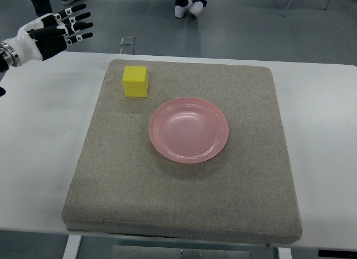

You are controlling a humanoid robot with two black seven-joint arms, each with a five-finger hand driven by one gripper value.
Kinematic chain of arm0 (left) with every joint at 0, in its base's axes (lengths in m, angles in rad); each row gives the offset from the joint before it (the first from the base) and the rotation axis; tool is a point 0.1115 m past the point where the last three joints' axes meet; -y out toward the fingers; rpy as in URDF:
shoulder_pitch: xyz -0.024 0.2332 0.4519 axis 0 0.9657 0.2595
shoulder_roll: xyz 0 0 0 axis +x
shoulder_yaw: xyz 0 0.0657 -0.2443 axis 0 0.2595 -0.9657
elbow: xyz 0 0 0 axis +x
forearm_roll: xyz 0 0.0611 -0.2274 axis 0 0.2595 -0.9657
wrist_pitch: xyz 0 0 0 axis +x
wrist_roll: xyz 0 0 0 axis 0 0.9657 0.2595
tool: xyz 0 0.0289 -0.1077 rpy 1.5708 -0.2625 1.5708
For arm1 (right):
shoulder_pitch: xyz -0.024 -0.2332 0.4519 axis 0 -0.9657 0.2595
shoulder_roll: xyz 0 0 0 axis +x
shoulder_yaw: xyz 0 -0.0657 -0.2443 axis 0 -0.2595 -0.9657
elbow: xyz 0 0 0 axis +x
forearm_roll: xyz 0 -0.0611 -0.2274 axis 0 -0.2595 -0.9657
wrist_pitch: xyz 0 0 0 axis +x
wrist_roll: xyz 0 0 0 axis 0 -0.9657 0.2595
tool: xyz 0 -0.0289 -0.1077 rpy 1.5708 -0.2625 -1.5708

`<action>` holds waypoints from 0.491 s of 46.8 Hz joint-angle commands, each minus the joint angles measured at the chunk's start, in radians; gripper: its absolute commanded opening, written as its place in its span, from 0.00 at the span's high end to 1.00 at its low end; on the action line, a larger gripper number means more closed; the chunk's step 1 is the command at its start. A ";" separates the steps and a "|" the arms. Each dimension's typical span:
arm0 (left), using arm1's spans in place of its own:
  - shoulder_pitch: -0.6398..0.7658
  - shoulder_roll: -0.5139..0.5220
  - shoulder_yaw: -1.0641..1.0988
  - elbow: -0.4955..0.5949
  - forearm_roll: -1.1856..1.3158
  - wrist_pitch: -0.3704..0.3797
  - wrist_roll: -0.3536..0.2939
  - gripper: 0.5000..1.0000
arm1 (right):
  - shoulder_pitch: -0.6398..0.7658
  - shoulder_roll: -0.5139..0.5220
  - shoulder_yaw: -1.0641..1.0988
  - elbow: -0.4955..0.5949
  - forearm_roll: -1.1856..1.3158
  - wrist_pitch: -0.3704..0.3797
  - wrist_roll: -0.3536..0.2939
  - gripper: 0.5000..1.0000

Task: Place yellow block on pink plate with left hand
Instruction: 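Move the left hand forward toward the yellow cube, then lower the left hand onto the yellow cube and close fingers around it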

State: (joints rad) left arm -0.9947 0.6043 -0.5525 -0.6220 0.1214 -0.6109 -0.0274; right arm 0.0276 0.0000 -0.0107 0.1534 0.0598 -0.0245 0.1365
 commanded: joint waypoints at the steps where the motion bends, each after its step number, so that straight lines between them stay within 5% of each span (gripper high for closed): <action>1: -0.018 0.000 0.002 -0.001 0.157 0.000 -0.038 0.01 | 0.000 0.000 0.000 0.000 0.000 0.000 0.000 0.15; 23: -0.087 -0.015 0.031 -0.080 0.811 0.022 -0.094 0.01 | 0.000 0.000 0.000 0.000 0.000 0.000 0.000 0.15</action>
State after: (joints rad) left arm -1.0743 0.5983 -0.5336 -0.6775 0.8882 -0.6104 -0.1215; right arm 0.0276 0.0000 -0.0110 0.1534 0.0598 -0.0245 0.1365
